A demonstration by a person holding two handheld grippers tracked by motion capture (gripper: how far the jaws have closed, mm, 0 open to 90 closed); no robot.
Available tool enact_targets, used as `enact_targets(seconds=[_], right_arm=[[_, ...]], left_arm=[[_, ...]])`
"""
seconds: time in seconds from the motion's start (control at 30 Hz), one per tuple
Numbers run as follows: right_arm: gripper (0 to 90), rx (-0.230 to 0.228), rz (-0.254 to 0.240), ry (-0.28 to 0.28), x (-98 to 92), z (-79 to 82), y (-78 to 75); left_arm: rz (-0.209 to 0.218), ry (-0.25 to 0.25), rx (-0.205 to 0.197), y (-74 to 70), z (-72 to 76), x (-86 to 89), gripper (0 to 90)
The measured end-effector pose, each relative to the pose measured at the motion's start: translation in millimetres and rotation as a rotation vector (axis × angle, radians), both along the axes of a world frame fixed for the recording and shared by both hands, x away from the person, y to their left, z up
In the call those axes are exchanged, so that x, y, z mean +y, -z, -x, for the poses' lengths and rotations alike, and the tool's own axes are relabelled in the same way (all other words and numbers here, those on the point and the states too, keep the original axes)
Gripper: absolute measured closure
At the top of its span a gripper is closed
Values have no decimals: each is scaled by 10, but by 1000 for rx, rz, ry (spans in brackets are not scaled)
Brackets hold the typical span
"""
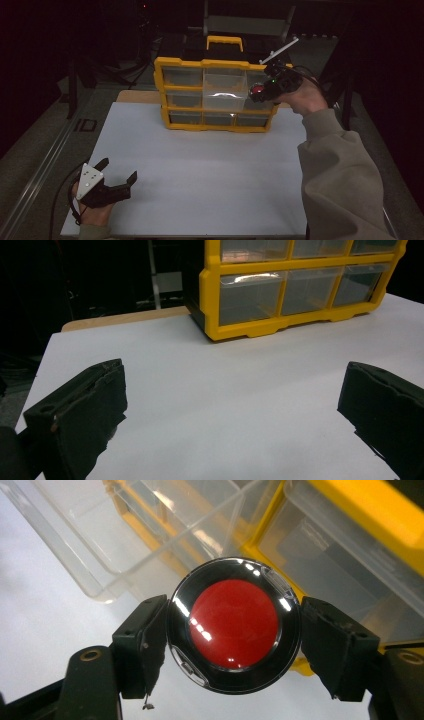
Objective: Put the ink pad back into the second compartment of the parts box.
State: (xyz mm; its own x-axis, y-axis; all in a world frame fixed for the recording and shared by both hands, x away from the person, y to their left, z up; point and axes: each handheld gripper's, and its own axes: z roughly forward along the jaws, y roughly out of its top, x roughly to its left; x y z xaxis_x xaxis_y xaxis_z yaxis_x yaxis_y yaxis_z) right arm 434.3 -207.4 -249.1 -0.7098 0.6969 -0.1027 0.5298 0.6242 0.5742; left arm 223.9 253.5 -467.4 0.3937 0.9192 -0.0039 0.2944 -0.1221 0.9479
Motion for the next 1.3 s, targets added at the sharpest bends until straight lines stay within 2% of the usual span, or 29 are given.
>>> enact_targets(seconds=[0.83, 1.3], right_arm=[[295, -28, -48, 13, 69, -64, -252], [295, -45, -58, -22, 271, -63, -291]], left_arm=[[-4, 6, 5, 4, -5, -9, 0], [-2, 5, 6, 3, -4, -3, 0]])
